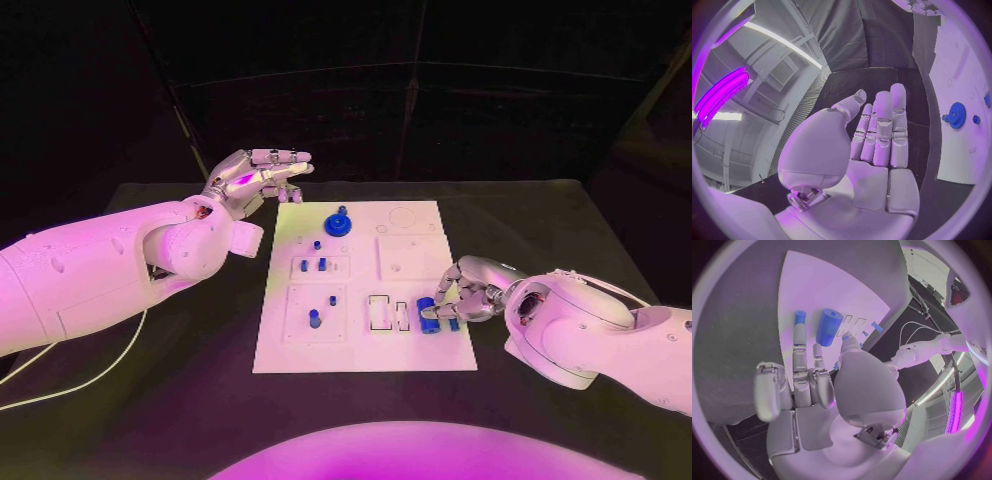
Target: Assemble the parts on the task board
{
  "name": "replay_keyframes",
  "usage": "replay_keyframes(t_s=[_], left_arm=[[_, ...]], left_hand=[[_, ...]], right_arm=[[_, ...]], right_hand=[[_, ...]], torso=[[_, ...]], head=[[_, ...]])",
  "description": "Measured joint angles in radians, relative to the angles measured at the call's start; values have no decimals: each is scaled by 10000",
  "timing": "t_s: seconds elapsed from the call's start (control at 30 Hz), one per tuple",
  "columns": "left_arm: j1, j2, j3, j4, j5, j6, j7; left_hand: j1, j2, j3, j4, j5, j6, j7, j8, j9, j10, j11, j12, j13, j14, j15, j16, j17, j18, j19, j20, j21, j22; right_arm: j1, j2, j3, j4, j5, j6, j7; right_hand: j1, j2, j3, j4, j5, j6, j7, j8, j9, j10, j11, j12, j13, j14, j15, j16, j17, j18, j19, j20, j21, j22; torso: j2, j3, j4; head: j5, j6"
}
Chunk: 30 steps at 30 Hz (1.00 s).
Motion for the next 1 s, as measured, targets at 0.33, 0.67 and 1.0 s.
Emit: replay_keyframes(t_s=[0.33, 0.67, 1.0], left_arm=[[0, -23, -1, 12, 0, 0, -7], [1, -40, -1, 31, 0, -1, -12], [2, -62, -1, 42, 0, -1, -23]], left_hand=[[0, 0, 0, 0, 0, 0, 0, 0, 0, -36, 36, 0, 0, 0, 0, 0, 1, 0, 0, 0, 0, -8], [0, 0, 0, 0, 0, 0, 0, 0, 0, -36, 36, 0, 0, 0, 0, 0, 1, 0, 0, 0, 0, -7], [0, 0, 0, 0, 0, 0, 0, 0, 0, -36, 36, -1, 0, 0, 0, 0, 1, 0, 0, 0, 0, -7]], right_arm=[[-2, 80, 0, -113, 17, 358, -184], [-3, 410, -1, -275, -39, 636, -352], [-4, 635, -2, -471, -62, 861, -461]], right_hand=[[48, 236, -28, -28, 150, 38, -38, 167, 101, 0, 0, 0, -1, 0, 0, 0, -1, 1, 0, 0, 36, -1], [-95, 379, -75, -13, 150, 127, -126, 236, 174, 0, 0, 43, -2, 0, 0, 0, 4, 2, -1, 0, 36, -2], [-135, 497, -143, -27, 150, 239, -160, 321, 228, 0, -1, 94, -2, 0, 0, 0, 6, 3, -1, 0, 36, -3]], torso=[[5, -5, 12], [5, -7, 14], [0, -7, 17]], head=[[-9, -32], [12, -63], [34, -84]])
